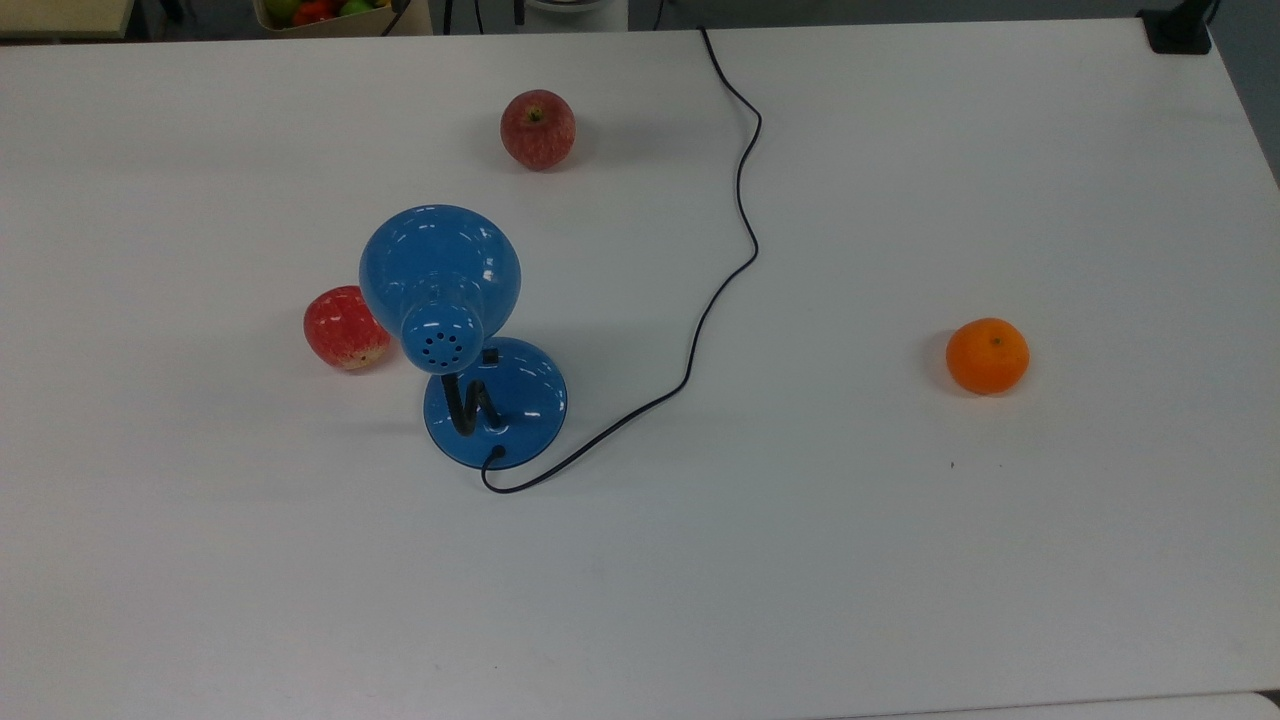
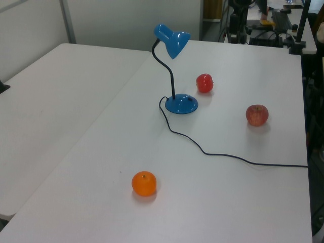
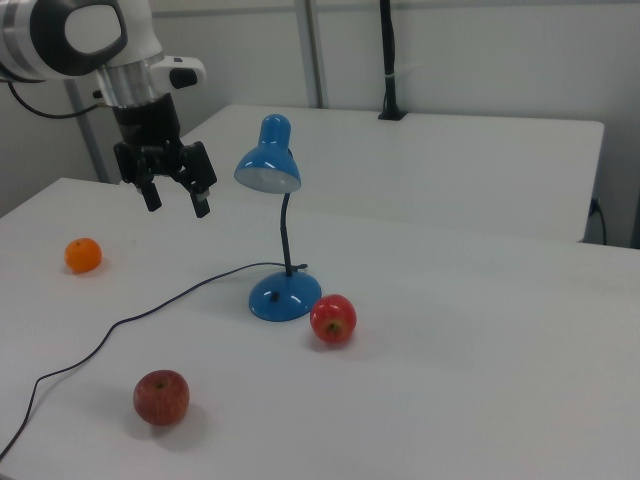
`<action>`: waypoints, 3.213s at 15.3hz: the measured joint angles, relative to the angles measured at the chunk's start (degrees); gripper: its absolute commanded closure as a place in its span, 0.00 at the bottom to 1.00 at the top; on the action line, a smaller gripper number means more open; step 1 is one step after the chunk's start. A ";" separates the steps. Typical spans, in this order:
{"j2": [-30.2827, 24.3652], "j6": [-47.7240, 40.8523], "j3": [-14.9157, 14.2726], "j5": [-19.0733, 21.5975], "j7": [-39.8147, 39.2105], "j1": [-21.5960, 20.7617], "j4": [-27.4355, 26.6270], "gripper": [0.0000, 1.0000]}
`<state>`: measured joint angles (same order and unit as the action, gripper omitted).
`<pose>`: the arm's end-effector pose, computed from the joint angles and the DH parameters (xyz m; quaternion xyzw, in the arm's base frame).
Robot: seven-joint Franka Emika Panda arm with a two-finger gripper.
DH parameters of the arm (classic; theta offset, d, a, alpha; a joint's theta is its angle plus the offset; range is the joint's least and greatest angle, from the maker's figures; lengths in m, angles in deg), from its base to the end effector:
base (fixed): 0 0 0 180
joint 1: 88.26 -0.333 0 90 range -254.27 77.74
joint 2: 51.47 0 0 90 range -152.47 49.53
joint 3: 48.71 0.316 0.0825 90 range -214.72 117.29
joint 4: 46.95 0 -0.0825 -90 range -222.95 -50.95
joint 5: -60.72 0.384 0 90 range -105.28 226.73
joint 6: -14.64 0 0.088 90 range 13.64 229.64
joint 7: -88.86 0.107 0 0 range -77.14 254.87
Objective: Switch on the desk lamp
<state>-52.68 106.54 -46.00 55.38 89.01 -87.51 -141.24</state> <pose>0.5495 0.0094 0.6041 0.9987 0.0178 -0.0094 0.0472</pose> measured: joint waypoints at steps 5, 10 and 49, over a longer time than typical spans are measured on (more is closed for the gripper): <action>0.00 0.00 0.00 0.00 0.00 0.00 0.00 0.00; 0.13 0.00 -0.09 0.00 -0.03 0.01 0.00 0.36; 18.27 48.08 -0.17 0.32 -2.21 0.93 -14.78 1.00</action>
<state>-34.41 154.62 -46.17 55.70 86.81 -86.58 -156.02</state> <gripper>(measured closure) 0.991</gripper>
